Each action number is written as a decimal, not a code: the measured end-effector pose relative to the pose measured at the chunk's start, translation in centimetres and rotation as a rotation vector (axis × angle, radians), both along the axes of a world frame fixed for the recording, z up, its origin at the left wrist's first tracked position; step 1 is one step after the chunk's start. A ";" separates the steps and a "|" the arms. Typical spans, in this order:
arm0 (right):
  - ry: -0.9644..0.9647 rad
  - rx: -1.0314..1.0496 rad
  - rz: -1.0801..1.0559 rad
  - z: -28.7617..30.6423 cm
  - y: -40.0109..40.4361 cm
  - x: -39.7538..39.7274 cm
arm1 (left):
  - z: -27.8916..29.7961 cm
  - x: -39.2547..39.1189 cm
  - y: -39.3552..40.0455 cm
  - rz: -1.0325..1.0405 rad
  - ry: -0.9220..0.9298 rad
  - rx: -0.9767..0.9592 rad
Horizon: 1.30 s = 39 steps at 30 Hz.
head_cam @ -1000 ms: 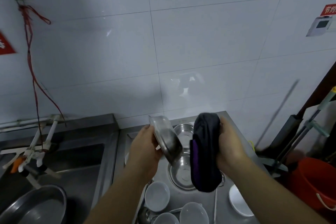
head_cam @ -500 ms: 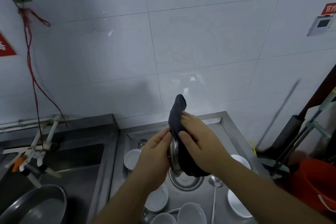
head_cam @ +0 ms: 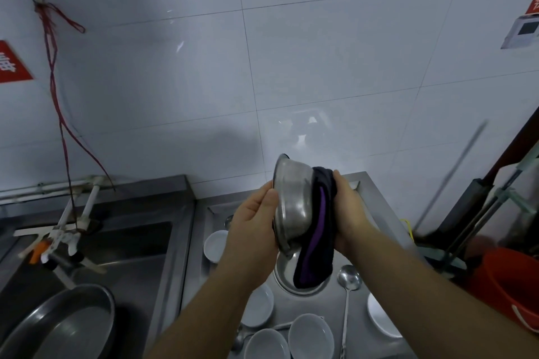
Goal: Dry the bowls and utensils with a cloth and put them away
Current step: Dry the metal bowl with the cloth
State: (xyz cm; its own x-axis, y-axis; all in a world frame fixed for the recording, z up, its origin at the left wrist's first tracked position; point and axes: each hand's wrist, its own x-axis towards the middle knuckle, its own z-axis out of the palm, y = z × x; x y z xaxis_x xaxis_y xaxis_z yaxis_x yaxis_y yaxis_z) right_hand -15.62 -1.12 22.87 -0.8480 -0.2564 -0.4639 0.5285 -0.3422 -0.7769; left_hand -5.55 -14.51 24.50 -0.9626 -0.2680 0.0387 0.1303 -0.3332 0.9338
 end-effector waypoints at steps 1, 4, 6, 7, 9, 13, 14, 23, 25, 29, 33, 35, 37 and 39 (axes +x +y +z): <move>-0.047 -0.044 -0.007 -0.1 -0.2 0.4 | 0.1 -0.1 0.0 0.015 0.011 -0.004; -0.149 -0.138 0.002 0.1 -1.1 1.7 | 0.0 -0.3 0.5 0.083 0.015 -0.074; -0.191 -0.161 -0.002 0.2 -1.5 2.6 | -0.2 -0.4 0.9 0.111 0.020 -0.143; -0.197 -0.167 0.002 0.3 -1.5 2.9 | -0.2 -0.4 1.1 0.122 0.027 -0.194; -0.194 -0.187 0.037 0.6 -1.7 3.4 | -0.2 -0.5 1.4 0.138 0.045 -0.310; -0.170 -0.282 0.093 1.2 -2.0 4.5 | 0.5 -0.8 1.3 0.137 0.060 -0.407; -0.172 -0.281 0.094 1.5 -2.1 4.8 | 0.5 -1.0 1.2 0.142 0.047 -0.417; 0.264 0.111 0.032 1.0 -2.7 5.5 | -0.9 -1.5 1.7 0.107 -0.108 -0.196; 0.314 0.090 0.054 1.1 -2.3 4.9 | -1.4 -1.2 1.7 0.077 -0.127 -0.140; 0.272 0.003 0.064 1.1 -1.7 3.1 | -2.1 -0.3 1.4 0.033 -0.113 -0.122; 0.117 -0.079 -0.011 1.1 -1.4 1.5 | -2.5 0.4 1.1 0.011 -0.038 -0.245; 0.060 -0.106 -0.041 0.9 -1.2 0.9 | -2.6 0.6 1.2 0.020 0.003 -0.318; 0.003 -0.114 -0.030 0.6 -1.3 0.5 | -2.5 0.6 1.2 0.019 0.020 -0.374; -0.038 -0.122 0.029 0.2 -1.4 0.5 | -2.3 0.6 1.3 -0.003 0.029 -0.439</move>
State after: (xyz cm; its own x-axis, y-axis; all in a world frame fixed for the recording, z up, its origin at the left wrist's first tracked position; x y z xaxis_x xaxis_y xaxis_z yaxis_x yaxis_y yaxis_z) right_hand -15.16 -2.50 23.03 -0.8219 -0.3371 -0.4592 0.5676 -0.4169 -0.7099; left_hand -4.91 -13.24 22.16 -0.9602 -0.2177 0.1753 0.1581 0.0940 0.9829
